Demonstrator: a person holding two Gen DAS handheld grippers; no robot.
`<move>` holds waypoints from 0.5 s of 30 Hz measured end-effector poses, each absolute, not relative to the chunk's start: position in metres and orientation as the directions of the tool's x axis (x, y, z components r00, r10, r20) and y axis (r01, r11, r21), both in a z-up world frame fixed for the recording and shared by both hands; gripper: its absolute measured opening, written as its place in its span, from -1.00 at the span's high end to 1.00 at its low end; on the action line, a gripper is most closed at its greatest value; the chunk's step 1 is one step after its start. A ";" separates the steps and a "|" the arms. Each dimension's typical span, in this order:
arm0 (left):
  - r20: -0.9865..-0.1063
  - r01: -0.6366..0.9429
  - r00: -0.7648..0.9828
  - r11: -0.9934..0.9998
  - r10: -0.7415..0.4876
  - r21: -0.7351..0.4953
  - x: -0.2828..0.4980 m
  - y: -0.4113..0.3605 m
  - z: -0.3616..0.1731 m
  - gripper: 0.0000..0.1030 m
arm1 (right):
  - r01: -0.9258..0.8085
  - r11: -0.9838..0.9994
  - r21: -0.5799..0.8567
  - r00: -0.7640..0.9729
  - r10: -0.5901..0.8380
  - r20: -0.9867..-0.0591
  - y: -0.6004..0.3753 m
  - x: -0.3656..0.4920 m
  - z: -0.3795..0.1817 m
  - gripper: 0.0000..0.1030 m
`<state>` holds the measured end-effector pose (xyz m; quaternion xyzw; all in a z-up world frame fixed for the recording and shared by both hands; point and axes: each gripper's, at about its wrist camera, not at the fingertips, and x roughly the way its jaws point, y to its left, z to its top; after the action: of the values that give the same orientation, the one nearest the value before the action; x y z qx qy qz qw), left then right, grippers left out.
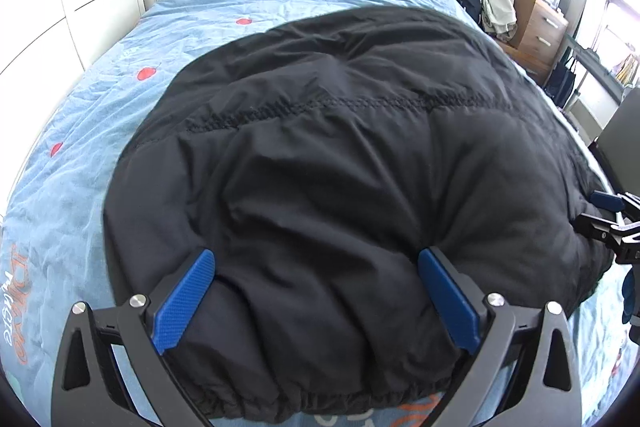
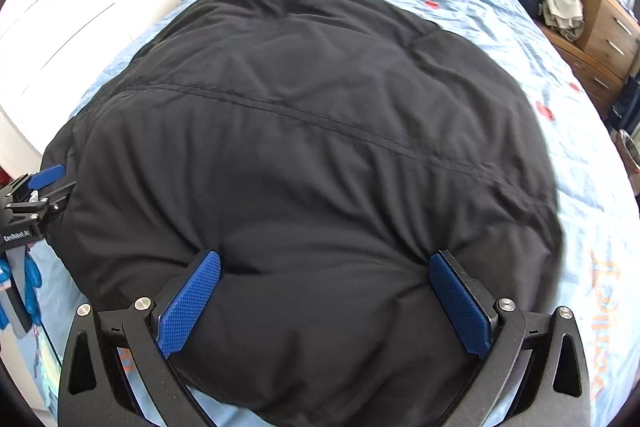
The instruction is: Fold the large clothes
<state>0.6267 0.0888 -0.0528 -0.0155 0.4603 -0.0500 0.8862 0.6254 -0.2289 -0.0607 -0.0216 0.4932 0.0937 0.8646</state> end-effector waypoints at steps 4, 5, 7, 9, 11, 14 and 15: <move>-0.776 0.032 0.617 0.989 -0.131 -0.142 0.620 0.124 -0.034 -1.00 | -0.103 0.993 0.050 0.528 0.097 -0.844 -0.268 0.623 -0.045 -0.99; -0.777 0.011 0.614 0.986 -0.137 -0.166 0.621 0.138 -0.032 -1.00 | -0.061 0.995 0.076 0.536 0.097 -0.839 -0.287 0.623 -0.041 -0.99; -0.787 -0.019 0.592 0.973 -0.173 -0.228 0.628 0.166 -0.034 -1.00 | 0.015 0.990 0.142 0.545 0.110 -0.831 -0.319 0.625 -0.038 -0.99; -0.802 -0.046 0.563 0.962 -0.198 -0.270 0.636 0.191 -0.040 -1.00 | 0.091 0.963 0.253 0.539 0.167 -0.826 -0.353 0.632 -0.041 -0.99; -0.816 -0.078 0.521 0.938 -0.250 -0.337 0.645 0.217 -0.053 -1.00 | 0.140 0.918 0.370 0.515 0.252 -0.819 -0.380 0.641 -0.053 -0.99; -0.808 -0.144 0.495 0.887 -0.320 -0.439 0.655 0.247 -0.074 -1.00 | 0.185 0.868 0.460 0.463 0.336 -0.820 -0.400 0.655 -0.078 -0.99; -0.798 -0.161 0.492 0.864 -0.349 -0.477 0.659 0.257 -0.082 -1.00 | 0.192 0.853 0.484 0.450 0.362 -0.816 -0.402 0.657 -0.086 -0.99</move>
<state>0.6587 0.2570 -0.0816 -0.2545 0.5007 -0.0570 0.8254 0.6571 -0.4023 -0.0861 0.2657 0.5216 0.0523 0.8091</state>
